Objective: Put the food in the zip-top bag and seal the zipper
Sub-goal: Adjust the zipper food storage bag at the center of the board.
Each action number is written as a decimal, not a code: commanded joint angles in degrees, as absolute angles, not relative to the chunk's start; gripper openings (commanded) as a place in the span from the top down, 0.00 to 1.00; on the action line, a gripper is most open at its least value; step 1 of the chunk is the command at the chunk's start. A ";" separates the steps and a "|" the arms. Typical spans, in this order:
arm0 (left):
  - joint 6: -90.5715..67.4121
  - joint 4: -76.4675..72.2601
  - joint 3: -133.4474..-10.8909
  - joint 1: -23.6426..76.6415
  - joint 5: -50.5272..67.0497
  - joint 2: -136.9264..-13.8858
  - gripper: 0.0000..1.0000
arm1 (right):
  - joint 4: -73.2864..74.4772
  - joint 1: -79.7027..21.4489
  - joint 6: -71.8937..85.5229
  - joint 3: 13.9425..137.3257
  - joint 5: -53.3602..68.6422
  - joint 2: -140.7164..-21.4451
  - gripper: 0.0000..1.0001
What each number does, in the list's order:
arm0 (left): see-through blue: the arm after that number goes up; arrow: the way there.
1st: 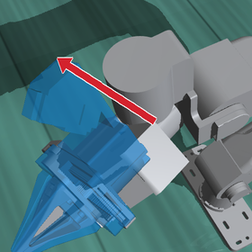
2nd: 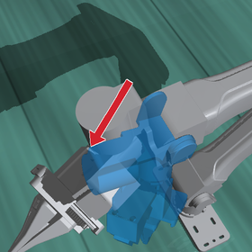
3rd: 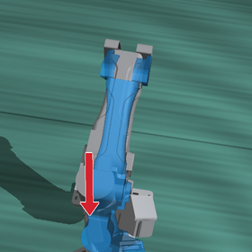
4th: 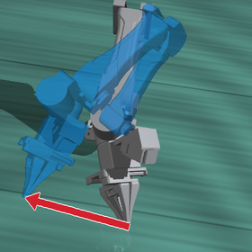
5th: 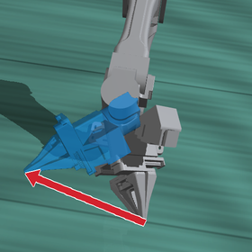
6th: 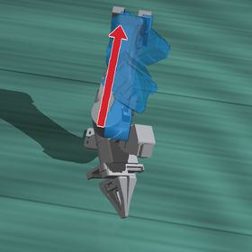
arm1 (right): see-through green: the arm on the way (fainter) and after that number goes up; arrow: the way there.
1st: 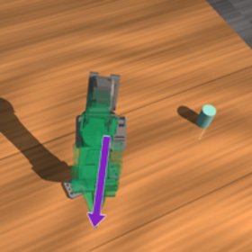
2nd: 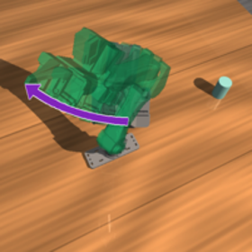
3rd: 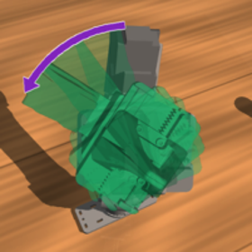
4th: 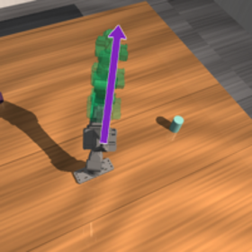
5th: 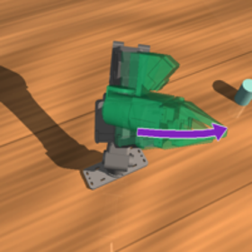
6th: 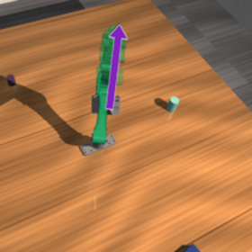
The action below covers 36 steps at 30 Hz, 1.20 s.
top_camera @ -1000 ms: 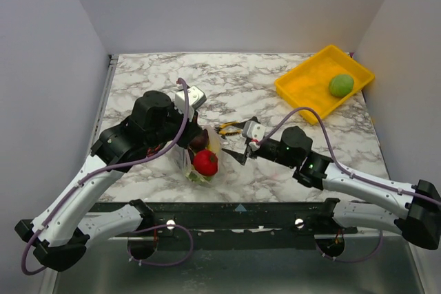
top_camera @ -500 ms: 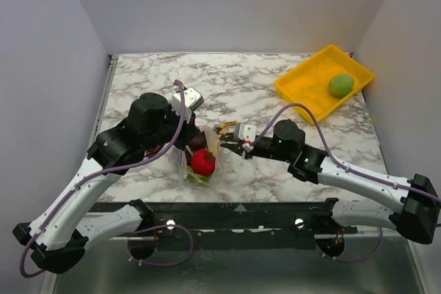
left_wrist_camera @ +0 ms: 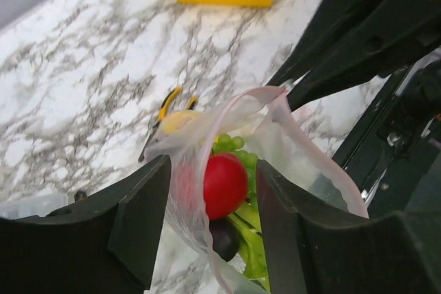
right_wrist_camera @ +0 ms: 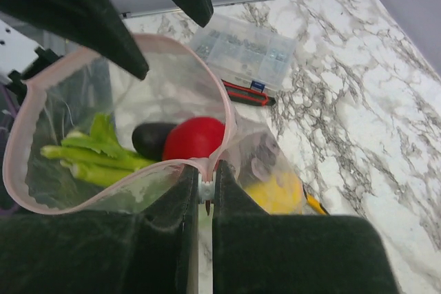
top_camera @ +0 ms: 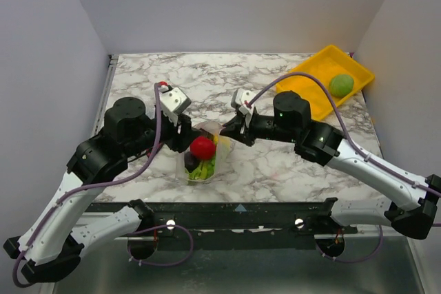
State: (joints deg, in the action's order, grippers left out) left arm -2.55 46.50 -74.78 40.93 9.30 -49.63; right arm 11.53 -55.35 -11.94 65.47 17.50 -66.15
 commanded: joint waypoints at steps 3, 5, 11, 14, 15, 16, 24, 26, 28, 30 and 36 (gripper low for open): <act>-0.38 37.55 -79.61 41.37 18.69 -49.96 0.20 | 31.39 -55.20 -4.29 81.84 16.94 -73.20 1.00; 1.59 35.94 -79.62 42.83 18.44 -51.00 0.16 | 34.42 -55.20 -2.92 84.96 16.72 -75.30 1.00; 6.85 28.69 -73.18 47.05 15.81 -50.47 0.02 | 38.15 -55.23 -1.62 88.54 14.46 -77.78 1.00; 8.72 25.04 -69.06 47.71 16.56 -49.21 0.01 | 39.40 -55.20 -2.30 89.05 15.47 -77.79 1.00; 9.38 24.36 -67.91 47.79 16.52 -48.98 0.01 | 39.62 -55.23 -2.46 89.12 15.65 -77.62 1.00; 10.04 24.39 -67.37 47.83 16.74 -49.08 0.01 | 39.93 -55.23 -2.63 89.33 15.56 -77.41 1.00; 15.97 27.44 -66.88 47.90 17.77 -51.32 0.02 | 44.12 -55.28 -6.30 90.68 20.32 -75.38 1.00; 16.74 27.80 -66.93 47.91 19.35 -51.48 0.06 | 44.93 -55.20 -7.47 90.19 21.28 -74.80 1.00; 17.34 28.40 -66.95 47.90 21.62 -51.97 0.11 | 45.71 -55.22 -8.39 89.78 21.84 -74.38 1.00; 17.67 29.60 -67.36 47.90 23.87 -53.10 0.14 | 45.99 -55.23 -9.02 89.37 21.86 -73.73 1.00; 17.70 32.34 -67.89 47.90 26.60 -55.12 0.39 | 45.12 -55.21 -9.67 87.82 22.81 -71.38 1.00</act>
